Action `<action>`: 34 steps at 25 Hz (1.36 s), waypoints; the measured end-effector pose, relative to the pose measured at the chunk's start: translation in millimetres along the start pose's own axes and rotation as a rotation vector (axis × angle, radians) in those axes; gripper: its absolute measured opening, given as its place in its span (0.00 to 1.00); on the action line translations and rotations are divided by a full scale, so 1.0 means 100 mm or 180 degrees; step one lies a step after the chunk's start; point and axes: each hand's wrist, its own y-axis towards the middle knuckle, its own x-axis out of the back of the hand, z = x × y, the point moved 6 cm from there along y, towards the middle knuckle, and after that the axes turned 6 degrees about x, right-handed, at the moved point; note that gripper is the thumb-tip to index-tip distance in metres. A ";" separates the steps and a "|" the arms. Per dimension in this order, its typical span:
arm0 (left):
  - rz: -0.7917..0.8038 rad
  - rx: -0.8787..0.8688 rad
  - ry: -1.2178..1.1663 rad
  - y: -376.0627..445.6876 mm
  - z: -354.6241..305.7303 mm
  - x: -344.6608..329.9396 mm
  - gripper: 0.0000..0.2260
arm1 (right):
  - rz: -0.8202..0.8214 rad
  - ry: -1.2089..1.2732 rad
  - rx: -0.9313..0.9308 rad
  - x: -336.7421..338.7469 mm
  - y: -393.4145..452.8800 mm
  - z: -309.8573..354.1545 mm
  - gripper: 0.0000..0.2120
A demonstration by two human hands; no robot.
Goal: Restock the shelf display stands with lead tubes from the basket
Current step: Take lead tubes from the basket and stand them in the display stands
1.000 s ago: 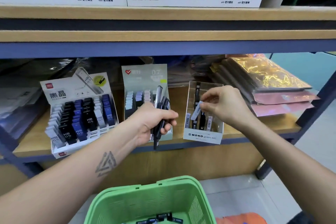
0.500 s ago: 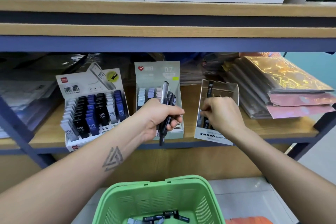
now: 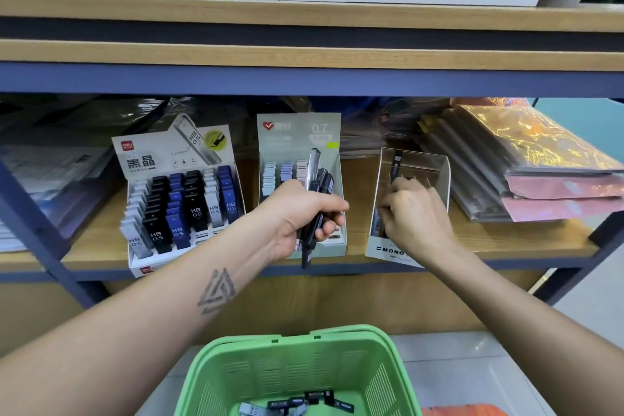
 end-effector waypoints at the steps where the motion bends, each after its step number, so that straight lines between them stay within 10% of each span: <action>1: 0.0023 0.0019 0.0010 0.00 0.01 -0.01 0.12 | -0.0015 0.0104 -0.0042 0.04 0.01 -0.02 0.07; 8: 0.0264 0.0309 0.0065 -0.02 0.13 -0.08 0.09 | -0.0104 0.1305 -0.0570 0.24 0.06 -0.24 0.10; 19: 0.0295 0.0274 0.0266 -0.04 0.16 -0.07 0.11 | 0.0286 -0.0651 0.0364 -0.11 0.01 0.03 0.07; 34: 0.0289 0.0239 0.0269 -0.05 0.14 -0.03 0.08 | 0.0374 -0.0609 0.0368 -0.07 0.04 0.10 0.07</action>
